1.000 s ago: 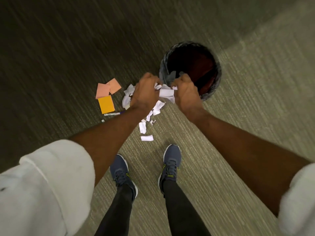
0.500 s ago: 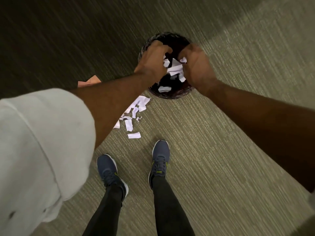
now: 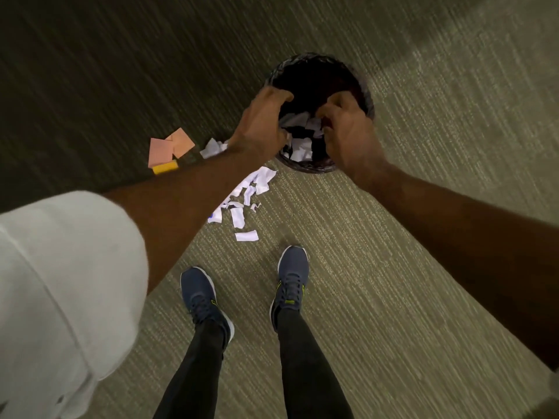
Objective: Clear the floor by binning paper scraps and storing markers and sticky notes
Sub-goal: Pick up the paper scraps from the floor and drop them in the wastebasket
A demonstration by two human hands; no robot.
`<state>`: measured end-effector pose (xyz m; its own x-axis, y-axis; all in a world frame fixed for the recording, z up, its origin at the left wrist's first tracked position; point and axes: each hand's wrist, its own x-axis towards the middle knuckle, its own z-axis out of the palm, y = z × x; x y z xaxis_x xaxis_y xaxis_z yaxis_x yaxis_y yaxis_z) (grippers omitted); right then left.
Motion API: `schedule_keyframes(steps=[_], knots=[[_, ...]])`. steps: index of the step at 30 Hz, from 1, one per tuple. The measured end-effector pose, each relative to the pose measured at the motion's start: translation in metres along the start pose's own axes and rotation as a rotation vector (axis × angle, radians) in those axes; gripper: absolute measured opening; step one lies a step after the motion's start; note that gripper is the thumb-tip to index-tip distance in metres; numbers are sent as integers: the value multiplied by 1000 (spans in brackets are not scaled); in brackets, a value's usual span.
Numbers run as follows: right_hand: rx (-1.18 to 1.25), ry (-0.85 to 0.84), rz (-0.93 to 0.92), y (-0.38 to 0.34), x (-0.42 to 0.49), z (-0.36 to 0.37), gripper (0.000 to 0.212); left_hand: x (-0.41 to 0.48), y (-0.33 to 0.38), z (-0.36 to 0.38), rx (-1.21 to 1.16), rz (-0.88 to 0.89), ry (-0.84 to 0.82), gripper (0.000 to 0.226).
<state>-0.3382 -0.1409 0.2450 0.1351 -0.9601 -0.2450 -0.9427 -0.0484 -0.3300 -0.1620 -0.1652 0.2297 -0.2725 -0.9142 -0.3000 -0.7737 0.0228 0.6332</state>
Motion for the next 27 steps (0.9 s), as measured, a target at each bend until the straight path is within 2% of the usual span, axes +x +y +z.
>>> schedule_keyframes(steps=[3, 5, 9, 18, 22, 24, 27], knots=[[15, -50, -67, -20, -16, 25, 36, -26, -31, 7, -27, -45, 84, 45], [29, -108, -111, -36, -29, 47, 37, -48, -58, 15, -44, -129, 118, 44], [10, -223, -168, -55, -48, 98, 45, -89, -107, 40, -25, -238, 20, 53], [-120, -542, -212, -64, -91, 245, 52, -151, -198, 121, 11, -397, -166, 57], [-181, -624, -246, -58, -104, 311, 48, -155, -245, 164, 85, -468, -279, 68], [-208, -649, -268, -57, -107, 343, 58, -151, -265, 179, 152, -480, -306, 75], [-219, -671, -262, -57, -111, 384, 80, -143, -286, 195, 377, -320, -292, 96]])
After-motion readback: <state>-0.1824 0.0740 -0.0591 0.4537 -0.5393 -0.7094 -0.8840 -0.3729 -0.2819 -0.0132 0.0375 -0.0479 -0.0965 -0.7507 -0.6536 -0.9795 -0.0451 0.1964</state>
